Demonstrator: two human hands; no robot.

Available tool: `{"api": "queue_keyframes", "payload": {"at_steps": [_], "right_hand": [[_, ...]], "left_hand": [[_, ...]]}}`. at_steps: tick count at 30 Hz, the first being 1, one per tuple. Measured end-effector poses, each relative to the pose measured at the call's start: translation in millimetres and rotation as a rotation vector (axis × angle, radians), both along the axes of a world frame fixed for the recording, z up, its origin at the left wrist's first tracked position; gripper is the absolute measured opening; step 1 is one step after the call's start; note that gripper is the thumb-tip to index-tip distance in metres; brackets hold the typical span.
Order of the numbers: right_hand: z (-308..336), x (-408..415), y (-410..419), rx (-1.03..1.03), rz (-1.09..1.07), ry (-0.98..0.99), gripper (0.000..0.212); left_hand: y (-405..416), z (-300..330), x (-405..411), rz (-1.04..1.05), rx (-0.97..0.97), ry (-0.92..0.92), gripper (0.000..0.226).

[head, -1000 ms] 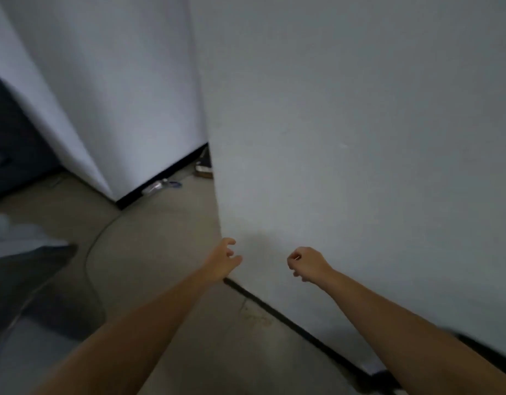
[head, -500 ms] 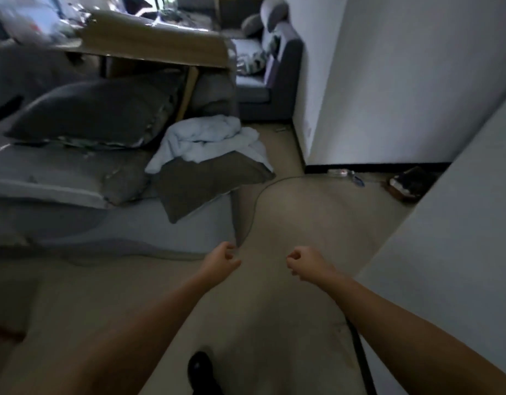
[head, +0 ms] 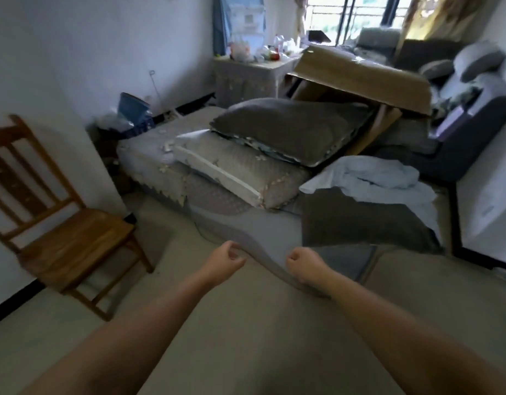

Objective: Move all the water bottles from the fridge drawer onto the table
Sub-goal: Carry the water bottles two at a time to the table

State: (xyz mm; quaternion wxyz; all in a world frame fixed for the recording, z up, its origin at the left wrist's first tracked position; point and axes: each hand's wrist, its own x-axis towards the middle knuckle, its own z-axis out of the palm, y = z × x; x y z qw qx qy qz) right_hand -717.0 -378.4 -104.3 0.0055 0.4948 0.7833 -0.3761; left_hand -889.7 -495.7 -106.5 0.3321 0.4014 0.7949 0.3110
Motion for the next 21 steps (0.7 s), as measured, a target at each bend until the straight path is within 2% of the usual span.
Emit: {"api": "queue_keyframes", "payload": {"at_steps": [6,12,16,21], "right_hand": [[-8,-178,-36,-0.059,0.294,0.029,0.017],[-15,-307,-104,-0.117,0.589,0.020,0.017],[-29,-378,-143,-0.192,0.685,0.016,0.017],[-26,-477,-182,-0.166,0.955,-0.022,0.017]], "left_hand": [[-97,6,-132,0.310,-0.051,0.033,0.042],[-188,-5,-194,0.626,-0.068,-0.026,0.042],[-234,-14,-225,0.789,-0.098,-0.058,0.040],[-278,-18,-293,1.026,-0.108,-0.076,0.042]]}}
